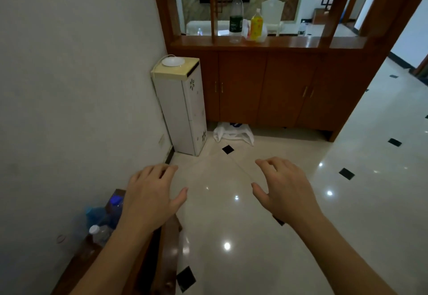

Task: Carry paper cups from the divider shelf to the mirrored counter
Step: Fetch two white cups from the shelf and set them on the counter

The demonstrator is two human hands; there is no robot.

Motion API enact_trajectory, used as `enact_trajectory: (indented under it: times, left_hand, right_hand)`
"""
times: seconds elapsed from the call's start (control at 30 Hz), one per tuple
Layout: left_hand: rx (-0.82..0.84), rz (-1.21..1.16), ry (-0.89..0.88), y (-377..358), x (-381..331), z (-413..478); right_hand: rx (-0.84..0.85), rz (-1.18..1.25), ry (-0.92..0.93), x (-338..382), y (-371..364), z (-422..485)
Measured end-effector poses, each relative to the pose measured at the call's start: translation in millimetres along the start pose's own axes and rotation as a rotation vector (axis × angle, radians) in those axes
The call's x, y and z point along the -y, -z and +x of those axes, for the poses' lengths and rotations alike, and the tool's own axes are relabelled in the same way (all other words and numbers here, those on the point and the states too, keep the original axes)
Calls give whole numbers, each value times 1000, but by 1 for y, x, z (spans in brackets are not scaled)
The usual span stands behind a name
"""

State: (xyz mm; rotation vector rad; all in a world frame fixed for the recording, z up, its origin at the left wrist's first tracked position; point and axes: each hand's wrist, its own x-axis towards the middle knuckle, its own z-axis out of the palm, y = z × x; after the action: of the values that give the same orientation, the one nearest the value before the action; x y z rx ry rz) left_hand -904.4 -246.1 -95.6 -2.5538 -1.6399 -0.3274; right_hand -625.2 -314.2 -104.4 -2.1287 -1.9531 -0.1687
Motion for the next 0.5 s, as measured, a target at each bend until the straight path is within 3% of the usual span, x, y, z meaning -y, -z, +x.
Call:
enact_trajectory:
  times: [0.5]
  left_hand:
    - [-24, 5, 94, -63, 30, 230]
  right_hand:
    - [20, 17, 43, -65, -59, 241]
